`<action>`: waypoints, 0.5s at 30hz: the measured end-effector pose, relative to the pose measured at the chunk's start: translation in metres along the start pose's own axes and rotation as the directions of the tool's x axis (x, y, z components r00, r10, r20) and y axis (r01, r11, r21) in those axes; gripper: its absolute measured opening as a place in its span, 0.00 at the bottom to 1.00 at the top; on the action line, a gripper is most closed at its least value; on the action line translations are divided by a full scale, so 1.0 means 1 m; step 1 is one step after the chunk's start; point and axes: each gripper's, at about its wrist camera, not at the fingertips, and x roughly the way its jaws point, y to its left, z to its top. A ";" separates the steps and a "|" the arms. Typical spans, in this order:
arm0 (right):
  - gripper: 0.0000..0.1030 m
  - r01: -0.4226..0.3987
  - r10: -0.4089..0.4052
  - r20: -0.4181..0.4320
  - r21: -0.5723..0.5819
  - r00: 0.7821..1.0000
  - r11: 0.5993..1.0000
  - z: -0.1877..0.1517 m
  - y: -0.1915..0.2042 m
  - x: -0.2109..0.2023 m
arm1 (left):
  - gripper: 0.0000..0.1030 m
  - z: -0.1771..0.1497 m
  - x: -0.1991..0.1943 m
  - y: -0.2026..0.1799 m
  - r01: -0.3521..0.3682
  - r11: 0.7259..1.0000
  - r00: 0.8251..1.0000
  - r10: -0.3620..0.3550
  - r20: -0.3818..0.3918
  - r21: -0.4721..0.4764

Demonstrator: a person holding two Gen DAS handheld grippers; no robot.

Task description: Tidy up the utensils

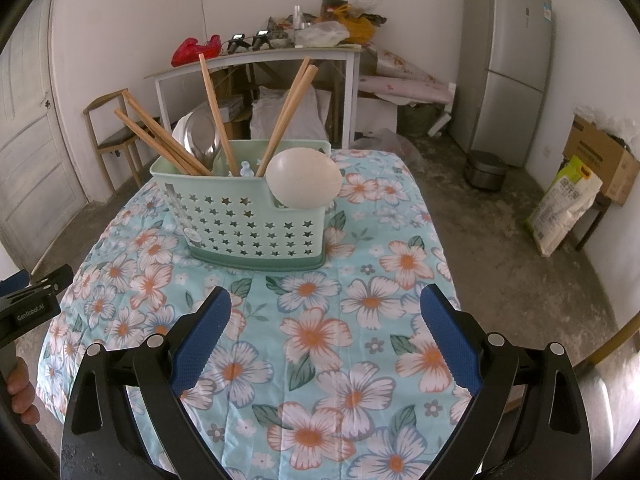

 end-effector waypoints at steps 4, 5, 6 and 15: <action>0.89 0.000 0.000 -0.001 -0.001 1.000 1.000 0.000 0.000 0.000 | 0.95 0.000 0.000 0.000 0.001 1.000 1.000 -0.001 -0.001 0.000; 0.89 0.001 -0.001 0.000 -0.001 1.000 1.000 0.000 0.000 0.000 | 0.94 0.000 0.001 -0.002 0.002 1.000 1.000 -0.002 -0.002 0.001; 0.89 0.000 0.000 0.000 -0.001 1.000 1.000 0.000 0.000 0.000 | 0.94 -0.001 0.001 -0.003 0.003 1.000 1.000 -0.003 -0.003 0.001; 0.89 0.000 0.000 0.000 -0.002 1.000 1.000 0.001 0.000 -0.002 | 0.94 -0.002 0.001 -0.008 0.014 1.000 1.000 -0.014 -0.014 0.001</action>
